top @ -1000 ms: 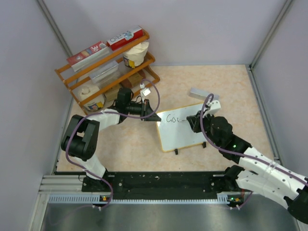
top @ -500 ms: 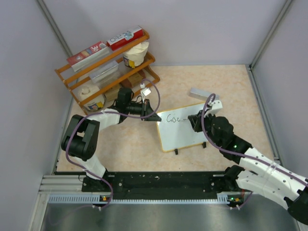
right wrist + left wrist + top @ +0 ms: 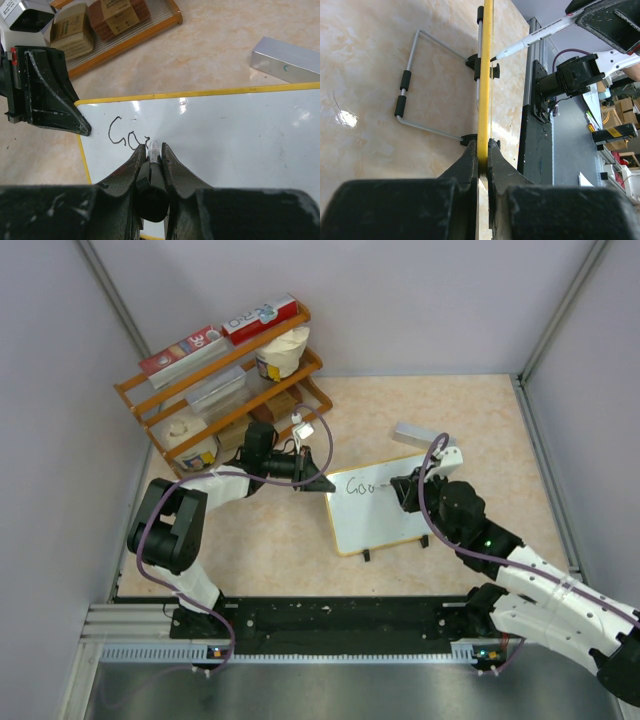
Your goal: Write a sentence on the whiteboard
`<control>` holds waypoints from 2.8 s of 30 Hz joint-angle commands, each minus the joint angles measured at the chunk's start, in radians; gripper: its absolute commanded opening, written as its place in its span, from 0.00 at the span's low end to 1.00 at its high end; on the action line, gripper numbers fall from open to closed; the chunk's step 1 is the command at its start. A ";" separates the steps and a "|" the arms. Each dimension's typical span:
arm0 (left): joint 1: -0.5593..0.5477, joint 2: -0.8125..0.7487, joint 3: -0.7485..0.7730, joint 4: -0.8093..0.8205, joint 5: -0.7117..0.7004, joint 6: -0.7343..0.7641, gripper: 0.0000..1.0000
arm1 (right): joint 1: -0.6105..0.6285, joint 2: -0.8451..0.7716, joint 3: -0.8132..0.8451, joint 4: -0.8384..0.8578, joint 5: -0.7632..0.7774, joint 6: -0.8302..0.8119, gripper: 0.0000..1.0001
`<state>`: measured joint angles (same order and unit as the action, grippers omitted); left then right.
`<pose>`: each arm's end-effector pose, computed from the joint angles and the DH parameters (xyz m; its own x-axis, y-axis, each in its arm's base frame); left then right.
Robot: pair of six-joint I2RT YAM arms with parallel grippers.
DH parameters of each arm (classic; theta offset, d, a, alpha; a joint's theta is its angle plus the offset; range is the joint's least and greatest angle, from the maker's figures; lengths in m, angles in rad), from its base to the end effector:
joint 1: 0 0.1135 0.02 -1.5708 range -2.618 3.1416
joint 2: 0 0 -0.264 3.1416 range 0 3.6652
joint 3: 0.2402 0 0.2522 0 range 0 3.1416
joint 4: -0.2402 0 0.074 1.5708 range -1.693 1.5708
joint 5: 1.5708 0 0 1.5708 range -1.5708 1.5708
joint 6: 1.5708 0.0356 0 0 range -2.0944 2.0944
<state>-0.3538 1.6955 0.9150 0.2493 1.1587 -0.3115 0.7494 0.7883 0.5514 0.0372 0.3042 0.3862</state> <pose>0.3125 -0.1502 0.2010 -0.7220 0.1358 -0.6785 0.6919 0.1509 -0.7061 0.1477 0.1229 0.2801 -0.2984 0.2133 -0.9303 -0.3482 0.8832 0.3141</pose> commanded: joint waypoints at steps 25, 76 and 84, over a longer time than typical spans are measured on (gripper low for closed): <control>-0.039 0.024 0.005 -0.054 0.012 0.117 0.00 | -0.077 -0.066 0.077 0.059 -0.129 0.025 0.00; -0.047 0.039 0.016 -0.070 0.007 0.124 0.00 | -0.150 -0.100 -0.005 0.033 -0.195 -0.044 0.00; -0.047 0.041 0.018 -0.071 0.006 0.126 0.00 | -0.151 -0.093 -0.002 0.032 -0.163 -0.040 0.00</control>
<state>-0.3641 1.7069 0.9394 0.2237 1.1587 -0.2882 0.5919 0.7021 0.5236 0.0216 0.1131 0.3367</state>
